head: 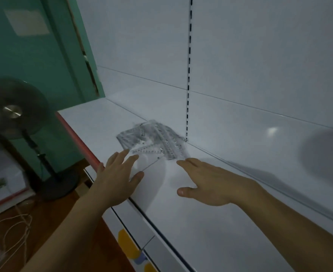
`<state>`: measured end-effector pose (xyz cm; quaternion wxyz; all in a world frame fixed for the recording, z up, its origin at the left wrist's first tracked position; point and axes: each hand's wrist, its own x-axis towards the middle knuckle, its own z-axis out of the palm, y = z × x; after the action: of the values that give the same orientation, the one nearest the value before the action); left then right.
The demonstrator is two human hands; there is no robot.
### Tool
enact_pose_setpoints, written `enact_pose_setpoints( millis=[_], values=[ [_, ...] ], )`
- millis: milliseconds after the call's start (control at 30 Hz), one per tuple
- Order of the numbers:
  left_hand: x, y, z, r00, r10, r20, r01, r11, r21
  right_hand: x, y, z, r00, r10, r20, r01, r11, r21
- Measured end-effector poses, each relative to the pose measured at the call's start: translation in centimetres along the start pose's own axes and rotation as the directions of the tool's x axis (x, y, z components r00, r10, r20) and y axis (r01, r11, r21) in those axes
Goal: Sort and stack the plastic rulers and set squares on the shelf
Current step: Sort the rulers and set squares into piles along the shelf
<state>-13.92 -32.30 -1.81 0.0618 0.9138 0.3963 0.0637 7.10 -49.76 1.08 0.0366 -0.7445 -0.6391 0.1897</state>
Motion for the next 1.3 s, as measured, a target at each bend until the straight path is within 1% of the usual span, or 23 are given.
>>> enact_pose_setpoints(
  millis=[33, 100, 200, 233, 267, 367, 500, 600, 667, 767, 800, 900, 1000, 1067, 1133, 1200, 1300],
  values=[
    [0.9, -0.3, 0.2, 1.000, 0.024, 0.004, -0.024, 0.999, -0.021, 0.9, 0.1, 0.0, 1.000, -0.005, -0.020, 0.005, 1.000, 0.012],
    [3.0, -0.9, 0.4, 0.998, 0.067, -0.004, -0.067, 0.996, -0.052, 2.9, 0.1, -0.5, 0.993, 0.009, -0.116, -0.007, 1.000, 0.021],
    [6.7, -2.2, 0.4, 0.987, 0.159, -0.021, -0.160, 0.984, -0.074, 6.1, -0.2, -1.6, 0.957, 0.077, -0.281, -0.075, 0.997, 0.018],
    [8.0, -2.8, 0.3, 0.980, 0.194, -0.034, -0.196, 0.977, -0.084, 7.1, -0.4, -1.9, 0.945, 0.105, -0.310, -0.107, 0.994, 0.011],
    [9.4, -3.5, 0.0, 0.973, 0.230, -0.038, -0.232, 0.968, -0.095, 8.1, -0.7, -2.1, 0.935, 0.150, -0.321, -0.150, 0.988, 0.025],
    [13.2, -5.0, -1.1, 0.947, 0.320, -0.036, -0.322, 0.938, -0.132, 10.6, -1.2, -2.3, 0.912, 0.309, -0.271, -0.303, 0.951, 0.066],
    [18.2, -5.5, -2.0, 0.880, 0.463, -0.109, -0.476, 0.859, -0.187, 13.3, -1.9, -2.6, 0.827, 0.486, -0.281, -0.477, 0.873, 0.105],
    [20.3, -5.3, -1.2, 0.834, 0.534, -0.139, -0.550, 0.785, -0.286, 14.4, -2.3, -1.5, 0.756, 0.576, -0.312, -0.568, 0.813, 0.126],
    [20.9, -5.0, -0.5, 0.790, 0.594, -0.153, -0.606, 0.714, -0.351, 14.6, -2.4, -1.4, 0.717, 0.623, -0.313, -0.613, 0.777, 0.145],
    [21.6, -4.4, -0.1, 0.739, 0.646, -0.191, -0.654, 0.620, -0.433, 14.5, -2.3, -1.6, 0.661, 0.689, -0.296, -0.640, 0.724, 0.257],
    [21.8, -4.3, 0.1, 0.728, 0.649, -0.221, -0.665, 0.590, -0.457, 14.4, -2.4, -1.5, 0.645, 0.703, -0.299, -0.646, 0.711, 0.276],
    [21.8, -4.0, 0.4, 0.716, 0.635, -0.289, -0.673, 0.519, -0.526, 14.0, -2.4, -0.7, 0.581, 0.721, -0.378, -0.648, 0.690, 0.322],
    [21.2, -3.7, 0.6, 0.702, 0.653, -0.286, -0.677, 0.487, -0.551, 13.5, -2.7, -0.3, 0.483, 0.728, -0.486, -0.652, 0.670, 0.356],
    [21.1, -3.6, 0.4, 0.685, 0.670, -0.284, -0.688, 0.469, -0.554, 13.2, -3.0, 0.0, 0.439, 0.719, -0.539, -0.638, 0.671, 0.376],
    [20.8, -3.6, 0.0, 0.691, 0.671, -0.268, -0.666, 0.447, -0.598, 13.0, -3.9, 0.1, 0.396, 0.712, -0.580, -0.573, 0.685, 0.450],
    [20.2, -3.7, -0.4, 0.711, 0.668, -0.218, -0.616, 0.443, -0.652, 12.8, -5.5, -0.3, 0.345, 0.736, -0.583, -0.451, 0.675, 0.584],
    [19.1, -3.1, -0.3, 0.742, 0.663, -0.100, -0.539, 0.500, -0.678, 12.6, -7.7, -0.9, 0.284, 0.787, -0.548, -0.260, 0.613, 0.746]
  ],
)
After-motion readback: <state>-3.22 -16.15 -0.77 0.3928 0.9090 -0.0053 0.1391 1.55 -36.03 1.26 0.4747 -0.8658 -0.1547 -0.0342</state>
